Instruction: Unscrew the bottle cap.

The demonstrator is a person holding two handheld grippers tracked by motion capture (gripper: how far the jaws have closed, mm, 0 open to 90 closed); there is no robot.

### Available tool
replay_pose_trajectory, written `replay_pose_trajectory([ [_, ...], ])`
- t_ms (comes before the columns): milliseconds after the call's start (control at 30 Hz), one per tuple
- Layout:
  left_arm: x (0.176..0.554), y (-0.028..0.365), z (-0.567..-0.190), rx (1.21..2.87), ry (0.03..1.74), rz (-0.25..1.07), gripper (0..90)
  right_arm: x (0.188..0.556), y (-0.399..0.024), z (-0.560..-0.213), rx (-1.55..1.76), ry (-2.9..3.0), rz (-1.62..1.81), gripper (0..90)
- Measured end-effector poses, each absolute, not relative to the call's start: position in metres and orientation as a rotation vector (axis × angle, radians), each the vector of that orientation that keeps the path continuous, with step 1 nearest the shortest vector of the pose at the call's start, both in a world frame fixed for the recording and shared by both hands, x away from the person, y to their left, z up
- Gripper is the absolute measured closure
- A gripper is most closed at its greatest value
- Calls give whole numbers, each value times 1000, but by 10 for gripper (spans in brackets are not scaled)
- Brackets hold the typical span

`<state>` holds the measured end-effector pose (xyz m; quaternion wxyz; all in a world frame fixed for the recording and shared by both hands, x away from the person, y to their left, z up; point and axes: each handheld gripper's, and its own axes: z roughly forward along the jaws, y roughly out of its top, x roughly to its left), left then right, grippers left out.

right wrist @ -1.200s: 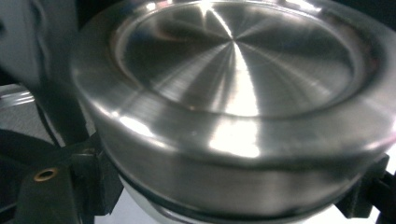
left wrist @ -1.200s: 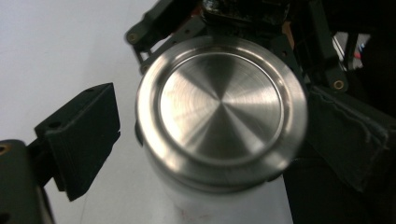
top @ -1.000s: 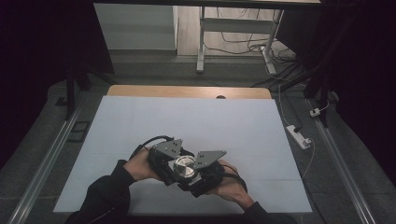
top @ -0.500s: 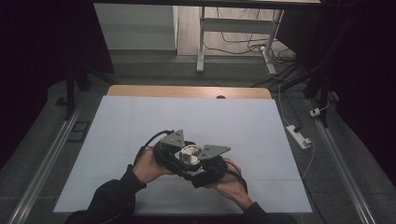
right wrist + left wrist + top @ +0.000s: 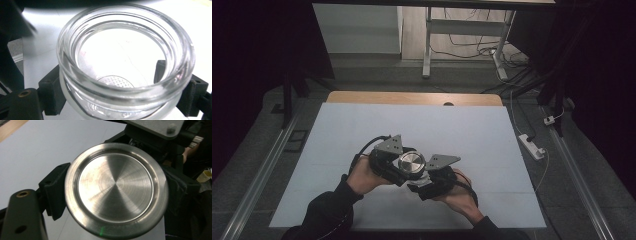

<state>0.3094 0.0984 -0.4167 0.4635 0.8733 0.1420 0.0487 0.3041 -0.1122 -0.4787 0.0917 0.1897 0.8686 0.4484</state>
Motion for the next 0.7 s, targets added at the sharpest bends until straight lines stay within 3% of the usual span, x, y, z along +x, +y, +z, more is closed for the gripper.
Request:
replay_pose_trajectory([
  [700,281,112,-418,2143,321,98,189,310,-121,-475,549,2564,1325,150],
])
